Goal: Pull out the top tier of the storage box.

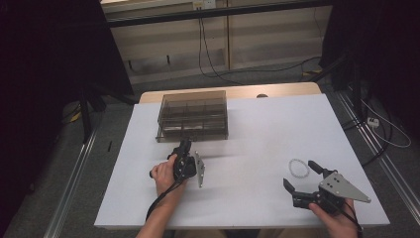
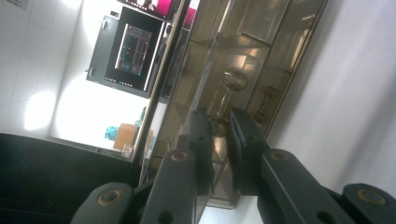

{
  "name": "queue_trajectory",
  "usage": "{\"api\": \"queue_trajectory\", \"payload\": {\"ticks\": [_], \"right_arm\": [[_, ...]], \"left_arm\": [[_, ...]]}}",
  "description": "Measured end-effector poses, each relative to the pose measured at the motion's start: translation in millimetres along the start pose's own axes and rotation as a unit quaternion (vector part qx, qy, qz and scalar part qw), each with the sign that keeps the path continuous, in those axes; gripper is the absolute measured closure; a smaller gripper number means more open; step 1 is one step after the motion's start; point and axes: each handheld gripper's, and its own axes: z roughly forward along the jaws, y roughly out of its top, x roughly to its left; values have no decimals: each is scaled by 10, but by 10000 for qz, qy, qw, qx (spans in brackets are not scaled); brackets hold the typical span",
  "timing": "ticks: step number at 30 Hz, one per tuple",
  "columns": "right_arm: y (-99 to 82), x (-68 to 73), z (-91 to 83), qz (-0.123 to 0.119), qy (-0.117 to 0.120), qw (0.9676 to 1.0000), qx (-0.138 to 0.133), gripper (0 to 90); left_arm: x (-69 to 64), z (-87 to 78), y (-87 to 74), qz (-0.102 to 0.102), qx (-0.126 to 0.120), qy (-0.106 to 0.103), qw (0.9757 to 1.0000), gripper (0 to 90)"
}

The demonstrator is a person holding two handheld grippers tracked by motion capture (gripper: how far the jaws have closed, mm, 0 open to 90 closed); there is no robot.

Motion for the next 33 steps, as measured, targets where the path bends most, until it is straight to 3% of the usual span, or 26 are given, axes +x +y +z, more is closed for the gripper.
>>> {"api": "queue_trajectory", "payload": {"ticks": [23, 29, 31, 33], "right_arm": [[2, 2, 1, 10, 2, 10000, -6, 27], [2, 3, 1, 4, 12, 10000, -8, 27], [3, 5, 1, -13, 24, 10000, -12, 28], [3, 6, 2, -11, 21, 10000, -13, 28]], "left_arm": [[-17, -6, 21, 4, 15, -4, 10000, 807], [-33, -19, 27, -52, -75, -14, 10000, 795], [-35, -26, 29, 26, -63, -21, 10000, 785], [-39, -32, 28, -96, -155, 32, 9998, 775]]}}
